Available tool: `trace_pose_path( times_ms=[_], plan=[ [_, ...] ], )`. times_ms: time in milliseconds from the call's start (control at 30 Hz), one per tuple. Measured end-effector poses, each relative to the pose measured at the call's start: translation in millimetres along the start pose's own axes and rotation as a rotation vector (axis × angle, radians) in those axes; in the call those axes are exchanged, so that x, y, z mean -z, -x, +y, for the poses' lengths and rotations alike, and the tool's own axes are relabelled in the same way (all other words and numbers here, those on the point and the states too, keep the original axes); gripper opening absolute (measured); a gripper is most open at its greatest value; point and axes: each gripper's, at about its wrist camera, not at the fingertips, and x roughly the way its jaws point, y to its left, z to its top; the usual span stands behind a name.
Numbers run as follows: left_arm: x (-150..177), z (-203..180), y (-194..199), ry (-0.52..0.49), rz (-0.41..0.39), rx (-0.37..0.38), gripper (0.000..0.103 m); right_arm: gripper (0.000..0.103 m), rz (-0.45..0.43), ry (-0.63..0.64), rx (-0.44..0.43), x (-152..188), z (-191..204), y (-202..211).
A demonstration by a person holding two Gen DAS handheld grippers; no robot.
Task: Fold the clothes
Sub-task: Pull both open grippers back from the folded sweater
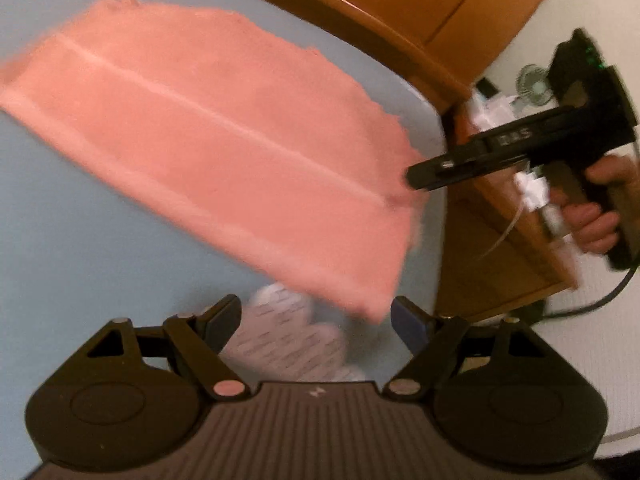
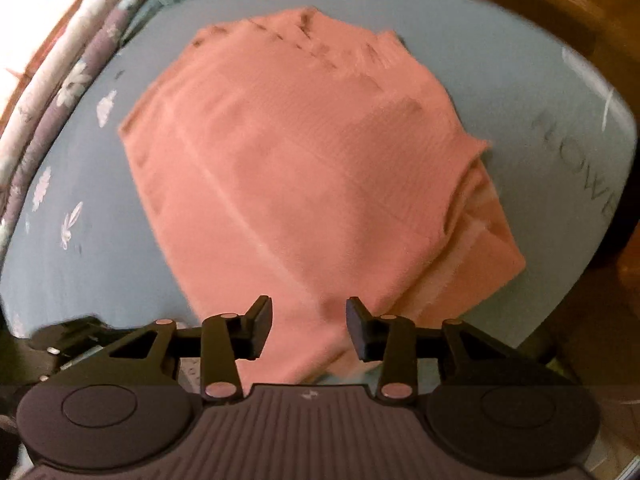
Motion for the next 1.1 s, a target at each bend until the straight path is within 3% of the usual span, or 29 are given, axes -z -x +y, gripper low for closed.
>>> trace_pose_path(
  times_ms=[67, 167, 333, 400, 433, 500, 633, 733, 867, 1000, 1100],
  plan=[
    [4.2, -0.6, 34.0, -0.016, 0.002, -0.067, 0.082, 0.054, -0.003, 0.077, 0.048, 7.2, 26.4, 12.5],
    [14.4, -3.6, 91.7, 0.014, -0.040, -0.142, 0.082, 0.057, 0.007, 0.125, 0.074, 24.1, 62.0, 34.4],
    [34.3, -27.8, 193.6, 0.001, -0.196, -0.314, 0.086, 0.057, -0.030, 0.133, 0.122, 55.7, 115.4, 77.0],
    [45.6, -37.0, 230.4, -0.012, -0.287, -0.390, 0.091, 0.070, -0.056, 0.170, 0.119, 62.9, 142.8, 94.4],
    [51.2, -40.8, 244.2, -0.003, -0.322, -0.417, 0.092, 0.082, -0.064, 0.191, 0.118, 65.7, 156.2, 102.0],
    [61.5, -45.2, 271.2, 0.044, -0.383, -0.460, 0.093, 0.087, -0.043, 0.256, 0.130, 63.6, 179.9, 105.3],
    [72.8, -45.8, 299.1, 0.164, -0.370, -0.489, 0.095, 0.087, -0.002, 0.386, 0.154, 59.4, 227.3, 111.9],
    [80.4, -45.9, 309.1, 0.232, -0.319, -0.536, 0.095, 0.093, 0.030, 0.483, 0.172, 56.3, 262.9, 116.9],
    [89.7, -47.8, 317.1, 0.318, -0.292, -0.637, 0.095, 0.098, 0.070, 0.612, 0.193, 52.4, 309.2, 124.0],
    [96.4, -55.0, 326.9, 0.409, -0.295, -0.747, 0.095, 0.103, -0.003, 0.717, 0.204, 56.5, 325.6, 138.2],
    [102.3, -55.9, 340.6, 0.532, -0.359, -0.747, 0.095, 0.103, -0.045, 0.727, 0.224, 55.9, 324.7, 146.4]
  ],
)
